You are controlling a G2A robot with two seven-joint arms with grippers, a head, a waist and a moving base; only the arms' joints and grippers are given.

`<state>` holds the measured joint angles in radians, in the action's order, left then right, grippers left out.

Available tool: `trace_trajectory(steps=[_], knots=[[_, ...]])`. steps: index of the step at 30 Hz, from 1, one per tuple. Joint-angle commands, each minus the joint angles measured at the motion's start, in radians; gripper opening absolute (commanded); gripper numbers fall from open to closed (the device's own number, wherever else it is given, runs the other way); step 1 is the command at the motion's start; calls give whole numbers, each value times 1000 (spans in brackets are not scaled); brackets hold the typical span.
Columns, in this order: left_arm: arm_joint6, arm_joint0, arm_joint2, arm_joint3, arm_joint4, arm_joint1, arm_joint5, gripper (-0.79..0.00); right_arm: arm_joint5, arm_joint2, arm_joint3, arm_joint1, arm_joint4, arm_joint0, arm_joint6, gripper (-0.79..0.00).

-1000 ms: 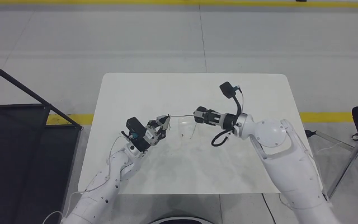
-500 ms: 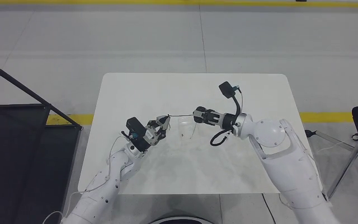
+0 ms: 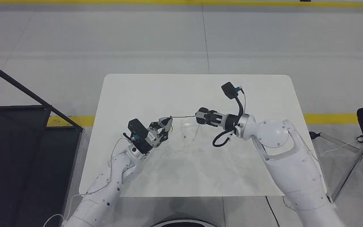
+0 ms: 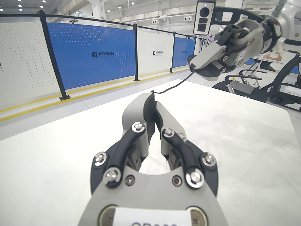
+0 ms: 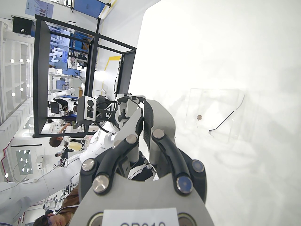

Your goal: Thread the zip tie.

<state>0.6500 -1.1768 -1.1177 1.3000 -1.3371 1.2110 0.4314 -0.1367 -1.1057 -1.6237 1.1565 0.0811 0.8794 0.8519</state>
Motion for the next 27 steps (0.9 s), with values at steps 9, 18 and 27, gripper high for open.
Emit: trace_trajectory(steps=[9,18,27], knots=[[-11,-7,-2,13,1,1,-18,-785,6,-14,-34,-5,8,30,-14,-785],[24,-59,-17,75,-57,0,-124,-785,-79,-71,-193,-22,45,149,-41,-785],[59,-81,-25,95,-76,2,-151,-785,-177,-83,-260,-26,47,167,-18,-785]])
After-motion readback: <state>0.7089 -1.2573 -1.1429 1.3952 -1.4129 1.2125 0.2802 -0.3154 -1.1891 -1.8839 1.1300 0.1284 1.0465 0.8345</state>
